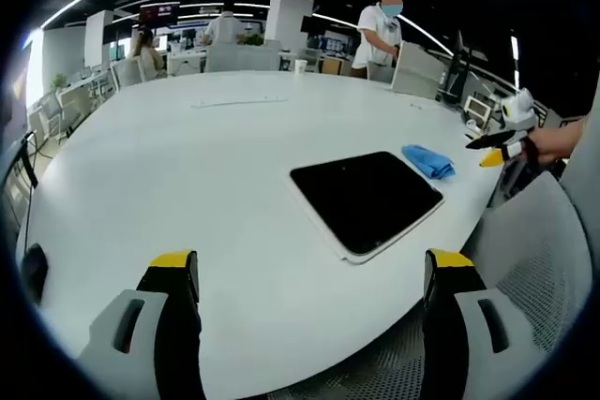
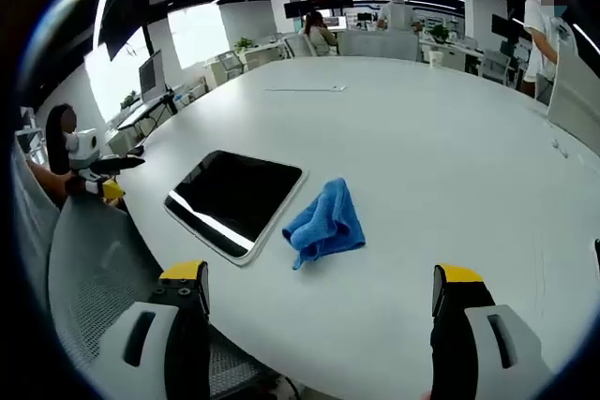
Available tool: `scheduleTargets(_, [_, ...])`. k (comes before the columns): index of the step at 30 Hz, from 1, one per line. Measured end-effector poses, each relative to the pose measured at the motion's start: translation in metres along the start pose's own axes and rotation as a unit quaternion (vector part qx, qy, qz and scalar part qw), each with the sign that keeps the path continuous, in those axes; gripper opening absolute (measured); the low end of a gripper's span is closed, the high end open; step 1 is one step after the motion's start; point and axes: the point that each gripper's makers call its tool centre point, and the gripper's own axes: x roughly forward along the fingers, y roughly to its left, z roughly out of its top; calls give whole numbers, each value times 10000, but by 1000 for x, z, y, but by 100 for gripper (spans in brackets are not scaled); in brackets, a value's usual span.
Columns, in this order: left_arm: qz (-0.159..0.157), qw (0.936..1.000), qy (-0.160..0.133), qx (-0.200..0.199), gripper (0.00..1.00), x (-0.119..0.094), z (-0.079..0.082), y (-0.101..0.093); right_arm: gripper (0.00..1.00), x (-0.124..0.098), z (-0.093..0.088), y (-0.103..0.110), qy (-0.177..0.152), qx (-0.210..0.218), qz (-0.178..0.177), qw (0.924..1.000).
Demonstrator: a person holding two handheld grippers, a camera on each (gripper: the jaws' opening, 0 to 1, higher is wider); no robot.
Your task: Wipe the mirror surface with the cleaning cloth until all visible marks leave the cleaned area.
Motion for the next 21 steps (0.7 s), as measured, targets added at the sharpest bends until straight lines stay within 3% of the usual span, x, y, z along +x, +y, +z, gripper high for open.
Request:
scheduleTargets(1, [-123, 9998, 5, -147, 98, 0, 0, -4, 98, 2, -2, 1, 36, -28, -2, 10000])
scheduleTargets(2, [-175, 9996, -168, -157, 99, 0, 6, -6, 98, 5, -4, -3, 22, -135, -142, 9998])
scheduleTargets(4, [-105, 9996, -244, 3, 99, -2, 9, -4, 98, 6, -5, -3, 15, 17, -186, 9998])
scheduleTargets(11, [-288, 9994, -163, 141, 99, 0, 7, -11, 98, -1, 13, 3, -177, 68, -363, 9992])
scheduleTargets(13, [-173, 9995, -21, 266, 99, 1, 1, -8, 98, -3, 15, 4, -158, 88, -343, 9992])
scheduleTargets(21, [-177, 9996, -205, 72, 99, -1, 8, -8, 98, -13, 34, 4, -279, -51, -347, 9990])
